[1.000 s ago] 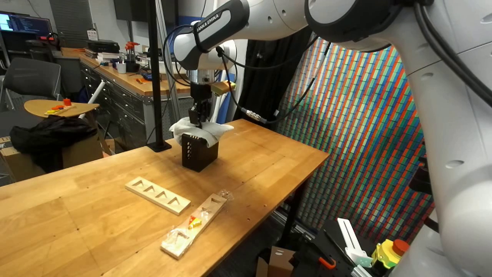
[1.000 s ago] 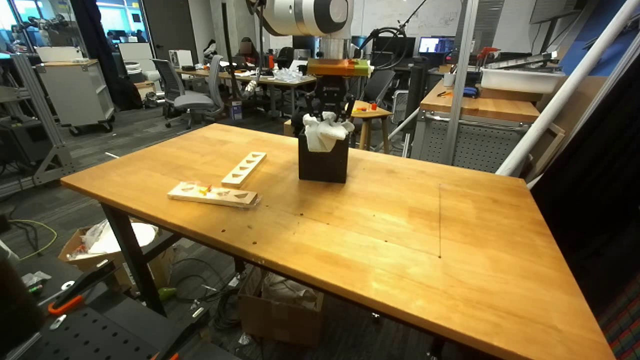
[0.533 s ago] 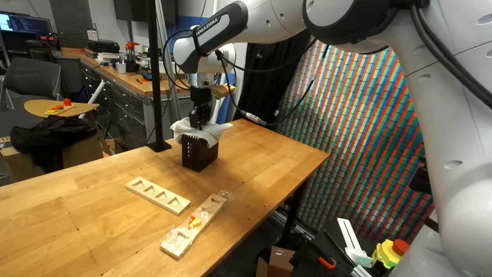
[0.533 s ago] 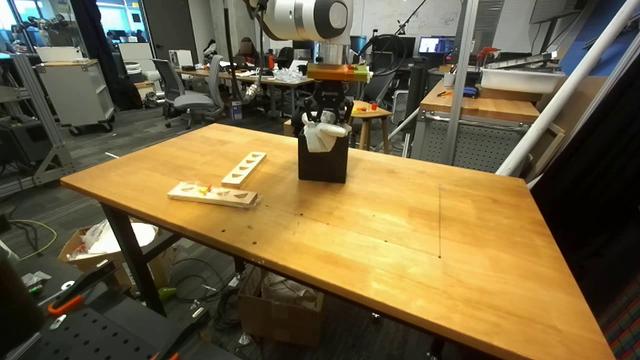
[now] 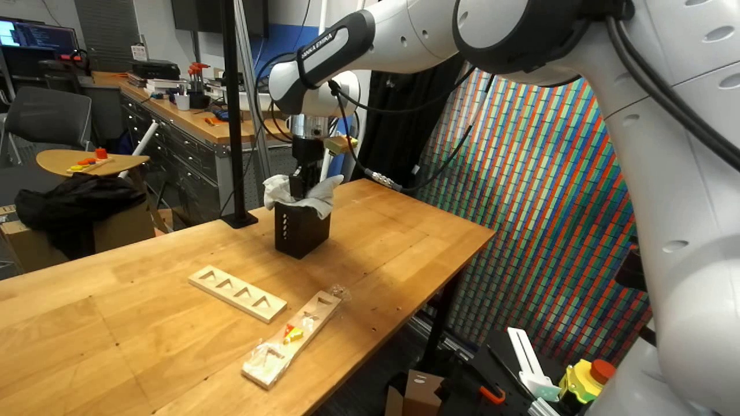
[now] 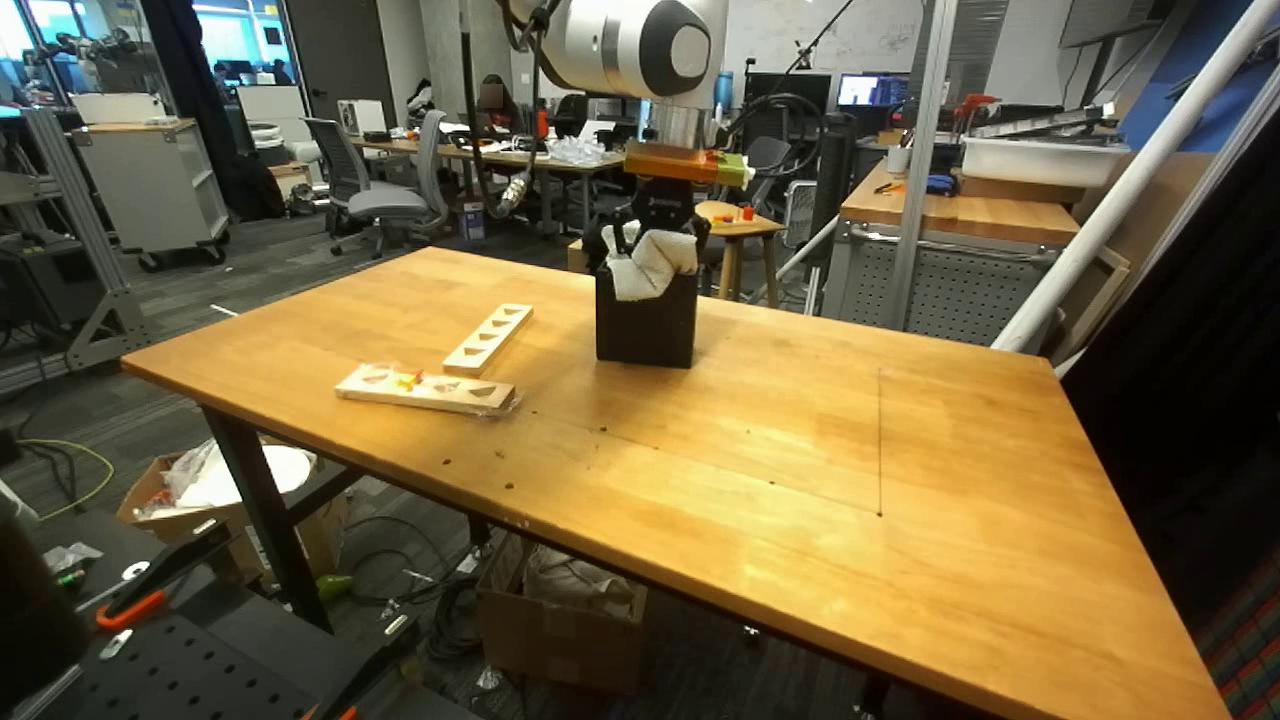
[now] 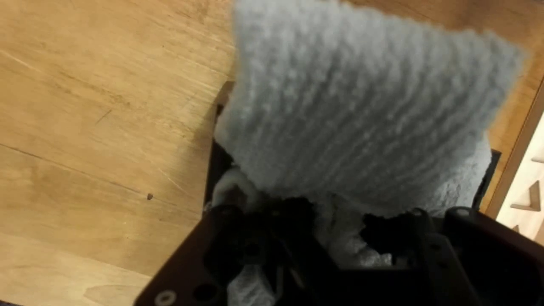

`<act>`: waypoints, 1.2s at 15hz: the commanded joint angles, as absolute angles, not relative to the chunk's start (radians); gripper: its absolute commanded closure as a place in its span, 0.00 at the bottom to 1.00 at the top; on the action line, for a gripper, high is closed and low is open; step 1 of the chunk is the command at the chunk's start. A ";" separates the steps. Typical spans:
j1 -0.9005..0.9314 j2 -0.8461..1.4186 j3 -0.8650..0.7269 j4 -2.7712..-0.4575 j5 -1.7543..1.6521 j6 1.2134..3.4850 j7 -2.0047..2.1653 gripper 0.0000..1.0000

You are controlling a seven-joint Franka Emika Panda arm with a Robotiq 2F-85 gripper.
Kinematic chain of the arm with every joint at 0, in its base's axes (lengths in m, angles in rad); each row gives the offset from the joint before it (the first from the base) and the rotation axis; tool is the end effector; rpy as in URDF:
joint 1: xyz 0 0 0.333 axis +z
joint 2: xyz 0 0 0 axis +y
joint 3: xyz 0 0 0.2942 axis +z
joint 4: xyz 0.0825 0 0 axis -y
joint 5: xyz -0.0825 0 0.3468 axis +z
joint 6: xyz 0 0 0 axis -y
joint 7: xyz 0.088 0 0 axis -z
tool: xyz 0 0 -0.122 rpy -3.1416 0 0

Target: Put the cloth in the box

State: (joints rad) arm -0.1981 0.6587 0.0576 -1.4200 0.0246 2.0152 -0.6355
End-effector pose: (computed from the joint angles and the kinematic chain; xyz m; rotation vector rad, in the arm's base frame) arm 0.6613 -0.0984 0.2919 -2.9790 -0.7177 0.0554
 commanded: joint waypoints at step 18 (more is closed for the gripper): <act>-0.233 0.615 -0.016 -1.378 -0.011 1.905 -0.680 0.62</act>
State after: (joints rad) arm -0.2360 0.6607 -0.0043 -1.3740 0.0145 1.9064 -0.6898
